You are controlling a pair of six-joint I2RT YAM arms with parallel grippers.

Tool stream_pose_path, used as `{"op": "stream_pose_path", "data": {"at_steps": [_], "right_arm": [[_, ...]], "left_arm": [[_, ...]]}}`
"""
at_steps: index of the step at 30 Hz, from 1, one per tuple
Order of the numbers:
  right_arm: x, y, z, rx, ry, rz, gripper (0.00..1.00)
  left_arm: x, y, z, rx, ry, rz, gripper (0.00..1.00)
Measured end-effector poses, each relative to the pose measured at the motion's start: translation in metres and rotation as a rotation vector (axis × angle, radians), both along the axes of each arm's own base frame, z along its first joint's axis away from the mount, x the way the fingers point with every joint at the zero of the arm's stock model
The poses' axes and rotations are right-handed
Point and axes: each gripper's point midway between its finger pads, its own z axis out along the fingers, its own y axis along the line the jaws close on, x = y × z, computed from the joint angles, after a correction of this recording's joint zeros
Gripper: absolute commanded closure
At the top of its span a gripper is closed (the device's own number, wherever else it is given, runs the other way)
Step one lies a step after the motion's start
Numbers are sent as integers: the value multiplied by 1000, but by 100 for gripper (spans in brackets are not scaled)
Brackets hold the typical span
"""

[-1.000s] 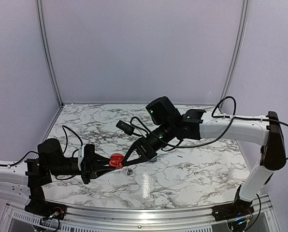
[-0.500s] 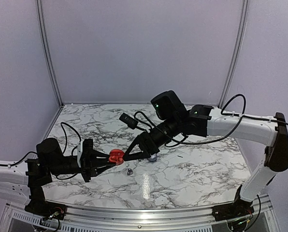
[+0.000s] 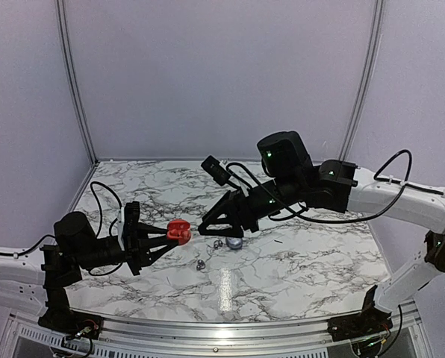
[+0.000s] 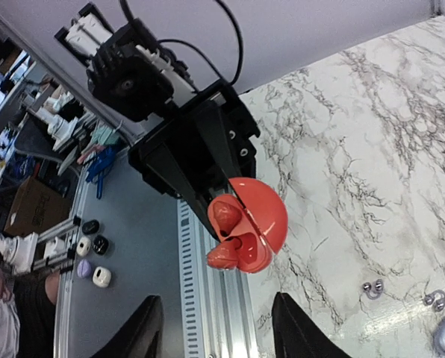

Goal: Insert the wireless bluetooth earbuds into the charging case
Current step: Insert the right earbud at the center of the board, then adjust the right earbud in the right side groove of the charging case.

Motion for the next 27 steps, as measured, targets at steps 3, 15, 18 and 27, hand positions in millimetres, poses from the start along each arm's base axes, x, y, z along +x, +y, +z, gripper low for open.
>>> {"op": "stream_pose_path", "data": {"at_steps": [3,15,18,27], "right_arm": [[4,-1,-2,-9,-43,-51,26],[27,9,-18,-62,-118,-183,19],[32,14,-26,-80,-115,-189,19],[36,23,-23,-75,-121,-186,21]], "left_arm": [[9,2,-1,-13,45,48,100],[24,3,6,-58,135,121,100],[25,2,7,-62,136,119,100],[20,-1,9,-67,135,88,100]]}}
